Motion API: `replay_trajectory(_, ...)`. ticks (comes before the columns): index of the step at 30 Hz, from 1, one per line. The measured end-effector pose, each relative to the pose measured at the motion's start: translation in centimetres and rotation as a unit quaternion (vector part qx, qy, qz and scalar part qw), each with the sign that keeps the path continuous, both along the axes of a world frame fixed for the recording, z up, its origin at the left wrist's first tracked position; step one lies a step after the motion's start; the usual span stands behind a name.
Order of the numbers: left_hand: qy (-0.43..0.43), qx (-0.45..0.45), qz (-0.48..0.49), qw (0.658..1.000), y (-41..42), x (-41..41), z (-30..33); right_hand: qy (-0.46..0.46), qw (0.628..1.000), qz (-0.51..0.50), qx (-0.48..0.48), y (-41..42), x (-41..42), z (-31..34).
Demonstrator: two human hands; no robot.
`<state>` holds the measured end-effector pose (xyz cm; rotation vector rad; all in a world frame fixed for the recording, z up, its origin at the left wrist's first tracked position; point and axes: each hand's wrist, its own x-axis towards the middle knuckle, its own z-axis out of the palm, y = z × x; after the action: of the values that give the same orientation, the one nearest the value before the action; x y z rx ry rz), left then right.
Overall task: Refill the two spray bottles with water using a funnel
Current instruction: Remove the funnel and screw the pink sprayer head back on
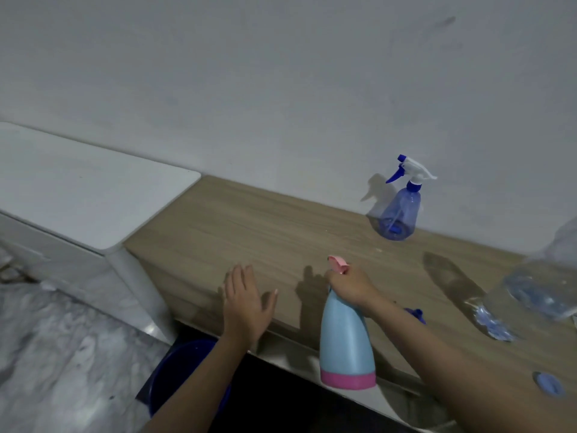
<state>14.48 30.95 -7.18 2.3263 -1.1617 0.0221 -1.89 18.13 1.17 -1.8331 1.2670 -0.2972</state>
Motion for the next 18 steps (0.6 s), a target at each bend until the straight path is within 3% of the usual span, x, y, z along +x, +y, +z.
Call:
replay_trajectory(5, -0.018, 0.065, 0.011, 0.998, 1.8, 2.0, -1.4, 0.057, 0.997, 0.018, 0.043, 0.7, 0.2, -1.9)
replay_trajectory(18, -0.01, 0.124, -0.001, 0.992, 3.8, 2.4, -2.1, 0.039, 0.993, 0.076, 0.078, 5.6, 3.2, -2.8)
